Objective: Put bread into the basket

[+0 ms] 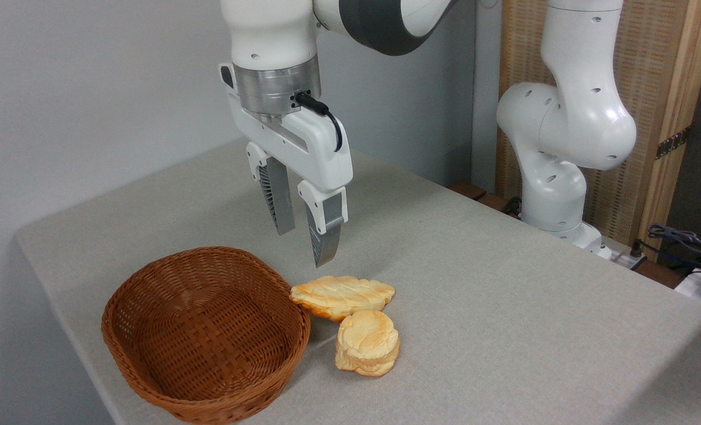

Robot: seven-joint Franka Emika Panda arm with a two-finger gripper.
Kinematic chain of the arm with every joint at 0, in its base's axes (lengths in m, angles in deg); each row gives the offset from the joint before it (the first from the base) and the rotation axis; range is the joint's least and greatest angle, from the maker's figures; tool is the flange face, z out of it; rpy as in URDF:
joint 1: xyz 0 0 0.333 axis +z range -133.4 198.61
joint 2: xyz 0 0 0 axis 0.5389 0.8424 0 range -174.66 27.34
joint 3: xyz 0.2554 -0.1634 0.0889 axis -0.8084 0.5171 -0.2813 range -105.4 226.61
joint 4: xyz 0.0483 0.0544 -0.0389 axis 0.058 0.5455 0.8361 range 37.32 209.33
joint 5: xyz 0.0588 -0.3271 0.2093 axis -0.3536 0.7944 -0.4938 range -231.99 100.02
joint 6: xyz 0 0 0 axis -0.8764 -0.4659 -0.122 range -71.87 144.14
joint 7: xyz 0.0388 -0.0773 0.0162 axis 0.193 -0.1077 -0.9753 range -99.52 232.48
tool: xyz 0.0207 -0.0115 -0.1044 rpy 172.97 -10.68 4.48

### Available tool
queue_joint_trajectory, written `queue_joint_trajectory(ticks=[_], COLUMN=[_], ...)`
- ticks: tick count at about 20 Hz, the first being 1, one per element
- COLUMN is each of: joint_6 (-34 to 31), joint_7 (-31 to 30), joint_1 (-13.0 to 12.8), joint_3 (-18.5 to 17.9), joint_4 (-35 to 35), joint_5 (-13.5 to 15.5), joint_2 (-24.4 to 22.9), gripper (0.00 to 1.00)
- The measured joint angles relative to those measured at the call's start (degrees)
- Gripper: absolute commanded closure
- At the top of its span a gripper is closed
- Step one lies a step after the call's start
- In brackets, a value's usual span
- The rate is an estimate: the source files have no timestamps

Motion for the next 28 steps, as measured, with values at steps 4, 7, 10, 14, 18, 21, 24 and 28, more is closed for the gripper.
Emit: queue_joint_trajectory(ticks=[4, 7, 10, 14, 18, 21, 24, 28], joint_6=[0.00, 0.00, 0.00, 0.00, 0.00, 0.00, -0.05, -0.89], joint_7=[0.00, 0.00, 0.00, 0.00, 0.00, 0.00, 0.00, 0.00], joint_1=[0.00, 0.00, 0.00, 0.00, 0.00, 0.00, 0.00, -0.01], joint_3=[-0.01, -0.01, -0.02, -0.02, -0.02, -0.02, -0.02, -0.02], joint_4=[0.00, 0.00, 0.00, 0.00, 0.00, 0.00, 0.00, 0.02], joint_5=[0.00, 0.00, 0.00, 0.00, 0.00, 0.00, 0.00, 0.00], joint_2=[0.00, 0.00, 0.00, 0.00, 0.00, 0.00, 0.00, 0.08], gripper=[0.00, 0.00, 0.00, 0.00, 0.00, 0.00, 0.00, 0.00])
